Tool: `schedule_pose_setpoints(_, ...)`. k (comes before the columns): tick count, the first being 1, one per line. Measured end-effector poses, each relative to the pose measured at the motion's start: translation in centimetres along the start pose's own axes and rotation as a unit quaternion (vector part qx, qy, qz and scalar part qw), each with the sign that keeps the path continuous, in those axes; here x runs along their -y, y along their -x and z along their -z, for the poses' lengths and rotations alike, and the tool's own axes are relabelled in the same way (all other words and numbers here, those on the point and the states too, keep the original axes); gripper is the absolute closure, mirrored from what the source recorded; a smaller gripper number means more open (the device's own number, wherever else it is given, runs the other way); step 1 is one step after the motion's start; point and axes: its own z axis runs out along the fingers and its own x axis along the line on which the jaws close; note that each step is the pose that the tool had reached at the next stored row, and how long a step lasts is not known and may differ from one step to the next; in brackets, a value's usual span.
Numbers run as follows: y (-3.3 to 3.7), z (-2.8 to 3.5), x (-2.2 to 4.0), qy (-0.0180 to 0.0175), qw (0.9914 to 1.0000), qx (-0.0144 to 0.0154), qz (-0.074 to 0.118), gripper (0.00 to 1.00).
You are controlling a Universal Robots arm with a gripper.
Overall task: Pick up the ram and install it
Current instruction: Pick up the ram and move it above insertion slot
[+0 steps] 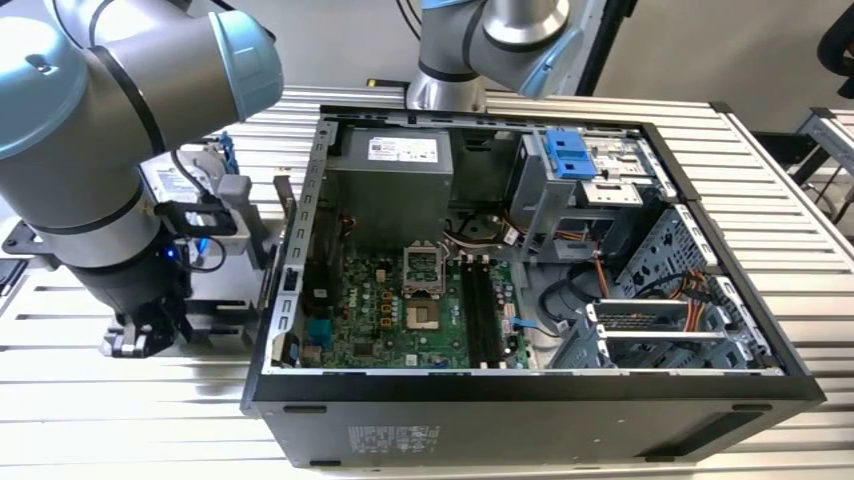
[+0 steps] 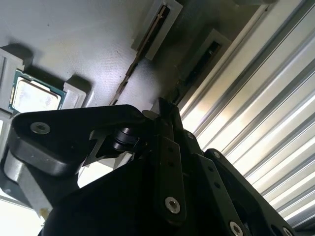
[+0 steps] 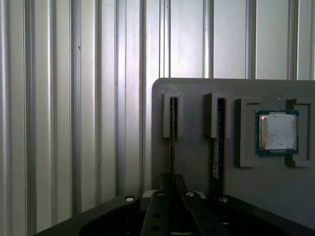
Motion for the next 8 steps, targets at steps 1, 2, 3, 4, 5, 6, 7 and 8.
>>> schedule_pose_setpoints(1, 0.00, 0.00, 0.00, 0.0000, 1.00000, 0.0000, 0.000, 1.00)
schedule_pose_setpoints(2, 0.01, 0.00, 0.00, 0.0000, 1.00000, 0.0000, 0.000, 1.00)
schedule_pose_setpoints(3, 0.01, 0.03, 0.00, 0.0001, 1.00000, -0.0001, 0.000, 1.00)
schedule_pose_setpoints(4, 0.01, 0.11, 0.00, 0.0001, 1.00000, -0.0001, 0.000, 1.00)
schedule_pose_setpoints(5, 0.02, 0.22, -0.01, 0.0000, 1.00000, 0.0000, 0.000, 1.00)
schedule_pose_setpoints(6, 0.02, 0.36, -0.02, 0.0000, 1.00000, 0.0000, 0.000, 1.00)
schedule_pose_setpoints(7, 0.03, 0.53, -0.03, 0.0000, 1.00000, -0.0001, 0.000, 1.00)
schedule_pose_setpoints(8, 0.03, 0.73, -0.03, 0.0001, 1.00000, -0.0001, 0.000, 1.00)
